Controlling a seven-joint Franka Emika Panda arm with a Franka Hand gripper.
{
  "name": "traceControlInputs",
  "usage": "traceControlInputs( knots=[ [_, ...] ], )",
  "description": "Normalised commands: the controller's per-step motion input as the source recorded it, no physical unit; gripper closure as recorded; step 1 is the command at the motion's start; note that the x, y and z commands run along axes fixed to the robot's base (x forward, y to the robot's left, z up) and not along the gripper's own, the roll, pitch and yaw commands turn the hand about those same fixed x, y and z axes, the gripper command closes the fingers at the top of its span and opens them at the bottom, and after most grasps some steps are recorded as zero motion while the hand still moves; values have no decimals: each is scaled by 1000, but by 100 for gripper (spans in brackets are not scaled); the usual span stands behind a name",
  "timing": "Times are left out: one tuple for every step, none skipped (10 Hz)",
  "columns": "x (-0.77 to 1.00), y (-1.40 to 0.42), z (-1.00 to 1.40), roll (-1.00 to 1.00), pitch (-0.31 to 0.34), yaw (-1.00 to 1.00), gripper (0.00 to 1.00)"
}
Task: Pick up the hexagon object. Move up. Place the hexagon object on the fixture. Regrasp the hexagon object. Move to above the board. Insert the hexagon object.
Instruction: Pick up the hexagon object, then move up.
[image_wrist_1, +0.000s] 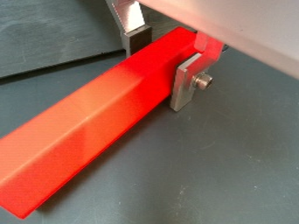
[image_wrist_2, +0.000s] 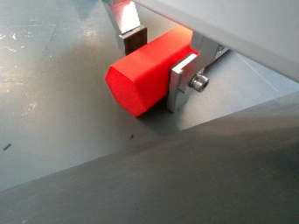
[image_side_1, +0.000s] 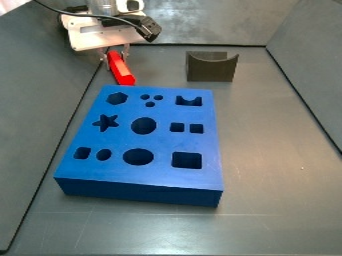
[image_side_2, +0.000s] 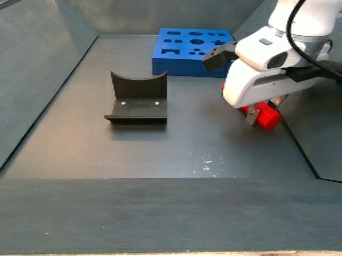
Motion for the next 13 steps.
traceControlInputs(
  knots=[
    [0, 0, 0, 0, 0, 0, 100],
    [0, 0, 0, 0, 0, 0, 100],
    [0, 0, 0, 0, 0, 0, 100],
    [0, 0, 0, 0, 0, 0, 100],
    [0, 0, 0, 0, 0, 0, 100],
    [0, 0, 0, 0, 0, 0, 100],
    [0, 0, 0, 0, 0, 0, 100],
    [0, 0, 0, 0, 0, 0, 100],
    [0, 0, 0, 0, 0, 0, 100],
    [0, 0, 0, 0, 0, 0, 100],
    [0, 0, 0, 0, 0, 0, 100],
    [0, 0, 833, 0, 0, 0, 100],
    [-42, 60, 810, 3, 16, 5, 100]
  ],
)
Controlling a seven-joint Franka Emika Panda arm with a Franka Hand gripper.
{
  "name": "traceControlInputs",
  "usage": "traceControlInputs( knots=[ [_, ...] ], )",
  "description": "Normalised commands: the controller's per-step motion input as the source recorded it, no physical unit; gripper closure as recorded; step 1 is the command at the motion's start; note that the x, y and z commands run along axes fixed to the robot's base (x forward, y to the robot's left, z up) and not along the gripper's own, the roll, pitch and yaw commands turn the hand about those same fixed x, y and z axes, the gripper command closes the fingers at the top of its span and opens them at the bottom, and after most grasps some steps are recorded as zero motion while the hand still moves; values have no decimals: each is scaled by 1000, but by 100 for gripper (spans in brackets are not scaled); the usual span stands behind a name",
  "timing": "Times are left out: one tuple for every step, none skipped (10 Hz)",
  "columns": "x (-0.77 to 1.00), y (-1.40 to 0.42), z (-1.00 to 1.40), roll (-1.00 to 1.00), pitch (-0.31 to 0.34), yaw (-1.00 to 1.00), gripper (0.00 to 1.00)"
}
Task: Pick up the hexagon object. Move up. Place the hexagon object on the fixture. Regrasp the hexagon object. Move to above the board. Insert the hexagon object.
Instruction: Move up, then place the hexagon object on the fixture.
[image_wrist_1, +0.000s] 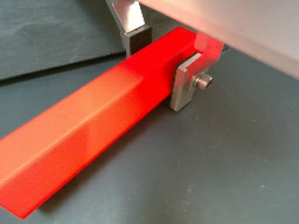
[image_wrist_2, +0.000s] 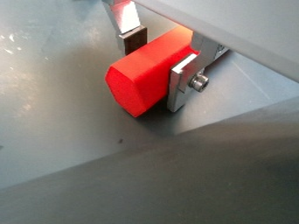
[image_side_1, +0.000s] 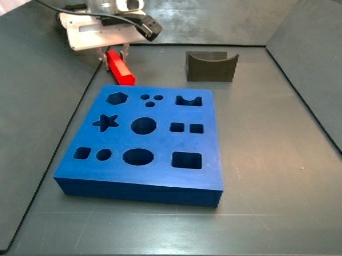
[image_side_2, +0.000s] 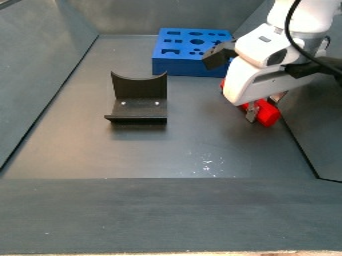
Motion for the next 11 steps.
traceControlInputs(
  knots=[
    [-52, 46, 745, -4, 24, -1, 100],
    [-39, 27, 625, -15, 35, -7, 100],
    [-37, 23, 552, -20, 38, -6, 100],
    [-33, 13, 396, -30, 39, -5, 100],
    [-32, 6, 270, -38, 39, -4, 100],
    [0, 0, 1000, 0, 0, 0, 100],
    [10, 2, 1000, -1, -22, 4, 100],
    [-5, -4, 1000, -14, 10, 4, 100],
    [-6, -6, 1000, -23, 23, 6, 100],
    [-10, -9, 1000, -30, 27, 8, 100],
    [-15, -13, 1000, -38, 24, 11, 100]
  ],
)
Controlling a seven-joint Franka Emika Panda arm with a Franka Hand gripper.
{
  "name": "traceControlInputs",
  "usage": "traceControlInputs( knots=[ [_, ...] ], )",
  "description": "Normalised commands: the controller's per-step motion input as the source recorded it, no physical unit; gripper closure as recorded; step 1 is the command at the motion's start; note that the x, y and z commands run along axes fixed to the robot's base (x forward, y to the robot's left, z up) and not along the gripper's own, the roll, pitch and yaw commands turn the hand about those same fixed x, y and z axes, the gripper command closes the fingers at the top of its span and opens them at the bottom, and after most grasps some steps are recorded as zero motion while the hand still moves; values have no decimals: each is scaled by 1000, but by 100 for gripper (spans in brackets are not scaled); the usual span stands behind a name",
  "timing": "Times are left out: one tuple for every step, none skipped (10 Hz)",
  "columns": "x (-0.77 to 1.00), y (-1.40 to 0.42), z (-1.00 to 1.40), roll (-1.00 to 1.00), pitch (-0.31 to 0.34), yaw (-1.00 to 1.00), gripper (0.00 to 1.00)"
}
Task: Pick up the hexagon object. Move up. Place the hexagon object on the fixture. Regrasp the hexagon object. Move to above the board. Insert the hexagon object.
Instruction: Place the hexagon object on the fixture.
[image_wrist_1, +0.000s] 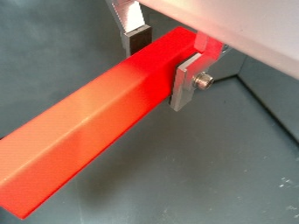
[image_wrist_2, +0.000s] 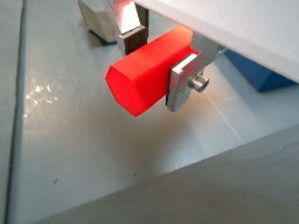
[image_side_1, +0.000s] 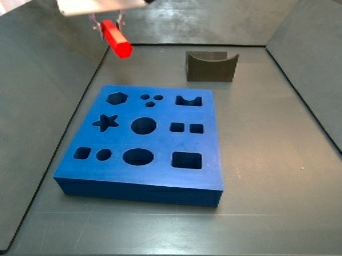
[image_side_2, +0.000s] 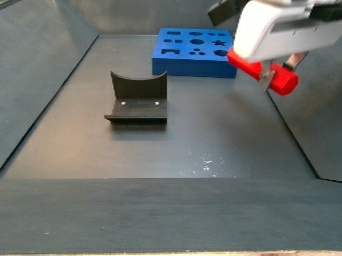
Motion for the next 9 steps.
traceControlInputs(
  knots=[
    [-18, -16, 1000, -45, 21, 13, 100],
    [-21, -21, 1000, -54, 19, 16, 100],
    [-20, -23, 1000, -59, 17, 18, 100],
    [-20, -27, 981, -70, 19, 21, 100],
    [-15, -27, 843, -78, 24, 21, 100],
    [-6, -26, 659, -89, 30, 20, 100],
    [1, -24, 518, -96, 39, 19, 100],
    [5, -18, 330, -104, 46, 18, 100],
    [5, -16, 234, -108, 50, 17, 100]
  ],
)
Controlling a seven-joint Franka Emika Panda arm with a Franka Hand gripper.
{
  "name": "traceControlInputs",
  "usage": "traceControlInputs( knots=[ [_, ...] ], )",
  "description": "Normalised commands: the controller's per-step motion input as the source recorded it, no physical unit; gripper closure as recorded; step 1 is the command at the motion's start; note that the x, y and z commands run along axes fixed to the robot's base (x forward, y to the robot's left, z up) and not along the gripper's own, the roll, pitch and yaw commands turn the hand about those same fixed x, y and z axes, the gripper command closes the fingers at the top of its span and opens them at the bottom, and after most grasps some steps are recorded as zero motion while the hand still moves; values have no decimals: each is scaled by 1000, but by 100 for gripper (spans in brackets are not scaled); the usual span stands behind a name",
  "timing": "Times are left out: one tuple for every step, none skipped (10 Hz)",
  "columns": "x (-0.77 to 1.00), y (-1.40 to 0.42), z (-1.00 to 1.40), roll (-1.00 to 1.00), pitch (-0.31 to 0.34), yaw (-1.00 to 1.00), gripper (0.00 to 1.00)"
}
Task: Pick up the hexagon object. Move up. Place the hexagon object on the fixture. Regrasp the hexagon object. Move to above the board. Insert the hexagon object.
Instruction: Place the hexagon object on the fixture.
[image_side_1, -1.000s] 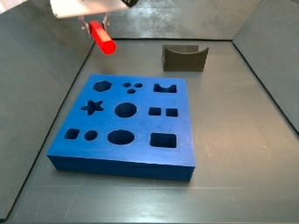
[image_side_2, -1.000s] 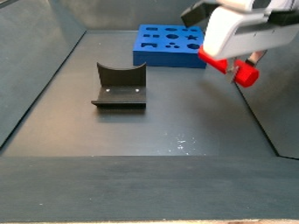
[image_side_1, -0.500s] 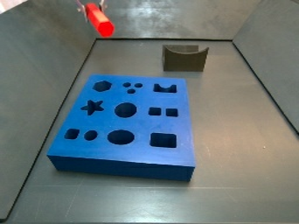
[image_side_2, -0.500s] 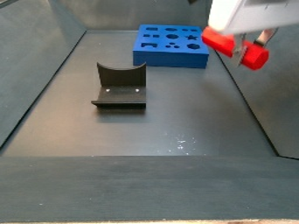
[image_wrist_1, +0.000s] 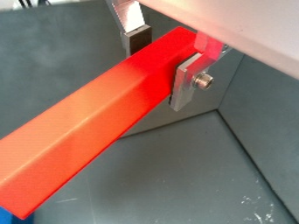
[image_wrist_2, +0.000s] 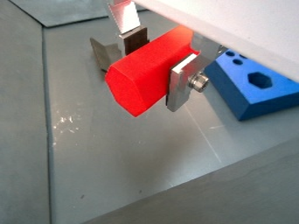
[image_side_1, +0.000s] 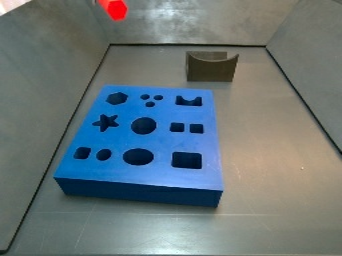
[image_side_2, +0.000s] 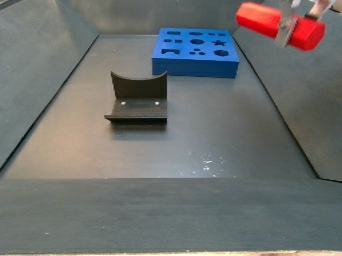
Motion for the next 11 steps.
traceControlInputs(
  knots=[
    [1000, -369, 193, -173, -86, -1000, 100],
    [1000, -366, 176, -178, -82, -1000, 100],
    [1000, -342, 166, -194, -67, -1000, 100],
    [1000, -318, 154, -224, -44, -1000, 100],
    [1000, -299, 145, -242, -17, -952, 100],
    [1000, -278, 136, -198, 22, -631, 100],
    [1000, -255, 127, -137, 47, -349, 100],
    [1000, -247, 121, -119, 53, -257, 100],
    [1000, -225, 112, -116, 66, -148, 100],
    [1000, -212, 106, -117, 79, -100, 100],
    [1000, -195, 99, -112, 94, -44, 100]
  ],
)
